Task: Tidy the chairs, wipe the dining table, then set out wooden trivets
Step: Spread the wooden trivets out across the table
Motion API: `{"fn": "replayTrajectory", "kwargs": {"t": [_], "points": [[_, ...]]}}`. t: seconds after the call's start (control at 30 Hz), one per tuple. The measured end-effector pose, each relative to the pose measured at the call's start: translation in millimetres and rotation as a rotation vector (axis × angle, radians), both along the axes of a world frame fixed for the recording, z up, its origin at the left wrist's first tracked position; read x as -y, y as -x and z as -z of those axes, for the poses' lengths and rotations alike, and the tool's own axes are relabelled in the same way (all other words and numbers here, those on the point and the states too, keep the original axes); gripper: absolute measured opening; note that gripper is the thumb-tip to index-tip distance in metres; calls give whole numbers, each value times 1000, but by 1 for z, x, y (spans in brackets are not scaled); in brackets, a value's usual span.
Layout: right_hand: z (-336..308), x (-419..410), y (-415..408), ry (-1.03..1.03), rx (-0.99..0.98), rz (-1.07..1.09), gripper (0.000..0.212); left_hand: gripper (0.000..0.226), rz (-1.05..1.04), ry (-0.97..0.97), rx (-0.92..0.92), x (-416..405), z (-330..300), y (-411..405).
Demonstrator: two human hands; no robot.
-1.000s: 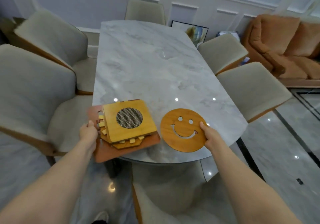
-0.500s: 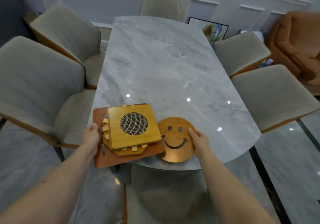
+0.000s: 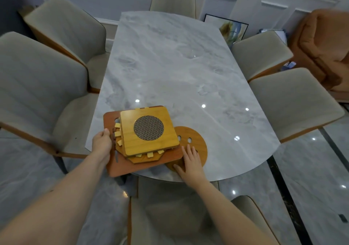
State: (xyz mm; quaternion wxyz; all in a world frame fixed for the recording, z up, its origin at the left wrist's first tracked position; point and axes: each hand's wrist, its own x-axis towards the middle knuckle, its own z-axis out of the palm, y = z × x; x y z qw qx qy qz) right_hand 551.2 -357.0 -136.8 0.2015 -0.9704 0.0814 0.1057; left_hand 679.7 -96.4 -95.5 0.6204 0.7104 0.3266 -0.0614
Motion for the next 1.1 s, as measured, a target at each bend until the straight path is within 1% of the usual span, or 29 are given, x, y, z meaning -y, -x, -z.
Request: {"fn": "replayTrajectory", "kwargs": {"t": [0.1, 0.27, 0.4, 0.6, 1.1], "points": [[3, 1, -1, 50, -51, -40, 77, 36, 10, -5, -4, 3, -2, 3], [3, 8, -7, 59, -74, -87, 78, 25, 26, -10, -10, 4, -1, 5], [4, 11, -12, 70, -80, -102, 76, 32, 17, -1, -17, 2, -2, 4], [3, 18, -20, 77, -92, -132, 76, 35, -32, 10, -19, -1, -5, 1], [-4, 30, -26, 89, -137, -195, 80, 37, -13, 17, -38, -7, -6, -4]]}}
